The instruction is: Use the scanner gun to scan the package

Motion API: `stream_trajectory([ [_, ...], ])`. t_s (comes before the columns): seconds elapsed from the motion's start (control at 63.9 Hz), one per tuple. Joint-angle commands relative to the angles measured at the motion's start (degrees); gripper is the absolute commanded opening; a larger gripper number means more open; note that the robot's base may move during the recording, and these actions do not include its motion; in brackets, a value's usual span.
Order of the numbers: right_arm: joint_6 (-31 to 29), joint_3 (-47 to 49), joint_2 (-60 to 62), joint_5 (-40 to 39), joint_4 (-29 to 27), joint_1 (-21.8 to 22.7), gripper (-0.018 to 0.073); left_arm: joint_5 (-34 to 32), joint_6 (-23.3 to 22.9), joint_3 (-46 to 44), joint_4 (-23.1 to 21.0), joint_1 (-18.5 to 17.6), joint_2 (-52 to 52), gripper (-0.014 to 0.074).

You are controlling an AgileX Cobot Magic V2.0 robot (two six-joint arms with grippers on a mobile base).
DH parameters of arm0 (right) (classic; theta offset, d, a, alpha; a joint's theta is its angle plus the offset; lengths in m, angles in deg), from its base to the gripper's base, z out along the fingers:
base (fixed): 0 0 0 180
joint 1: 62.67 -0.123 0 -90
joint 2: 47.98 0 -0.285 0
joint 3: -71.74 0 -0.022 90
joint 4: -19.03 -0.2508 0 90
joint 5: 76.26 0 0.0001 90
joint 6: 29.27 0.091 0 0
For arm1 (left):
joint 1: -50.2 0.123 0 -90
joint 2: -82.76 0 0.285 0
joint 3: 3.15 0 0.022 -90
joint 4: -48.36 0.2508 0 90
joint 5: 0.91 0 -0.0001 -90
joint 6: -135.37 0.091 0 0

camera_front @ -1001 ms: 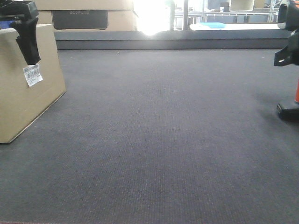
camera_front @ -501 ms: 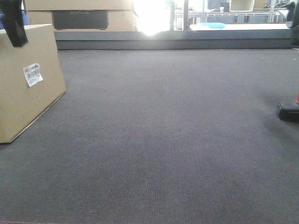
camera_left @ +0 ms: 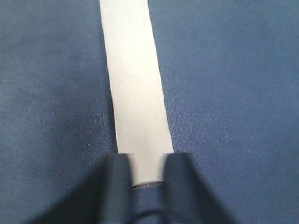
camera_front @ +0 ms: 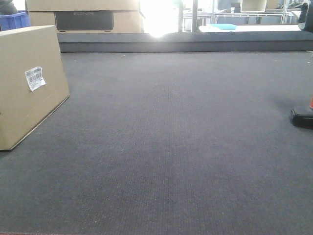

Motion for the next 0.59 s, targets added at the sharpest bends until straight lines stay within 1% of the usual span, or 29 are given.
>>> stream_trajectory([
  [0.0,-0.56,0.47,1.87,-0.38,2.07,1.42,-0.0158,-3.67,-0.40,2.84,0.03,-0.27,-3.98,-0.0110],
  [0.078,-0.56,0.47,3.09,0.10,2.07,3.57,-0.0158,-7.38,-0.40,6.66,0.03,-0.27,-7.50,-0.0111],
  [0.125,-0.56,0.47,3.76,0.66,2.34,5.23,-0.0158,-10.54,-0.40,9.57,0.03,-0.27,-9.77,-0.0111],
  [0.188,-0.56,0.47,4.78,0.78,2.65,6.21,-0.0158,-14.79,-0.40,14.37,0.03,-0.27,-12.92,-0.0111],
  [0.313,-0.56,0.37,7.86,1.08,2.65,6.38,-0.0158,-24.37,-0.40,24.26,0.14,-0.27,-20.29,-0.0111],
  [0.407,-0.56,-0.21,11.86,1.55,2.65,6.38,-0.0158,-33.61,-0.40,32.76,0.48,-0.27,-26.14,-0.0111],
  [0.438,-0.56,-0.60,13.55,2.14,2.65,6.38,-0.0158,-36.94,-0.40,35.88,0.82,-0.27,-28.53,-0.0111],
  [0.579,-0.56,-2.49,21.30,5.85,2.86,6.38,-0.0158,-48.22,-0.40,47.84,0.82,-0.27,-38.34,-0.0111],
])
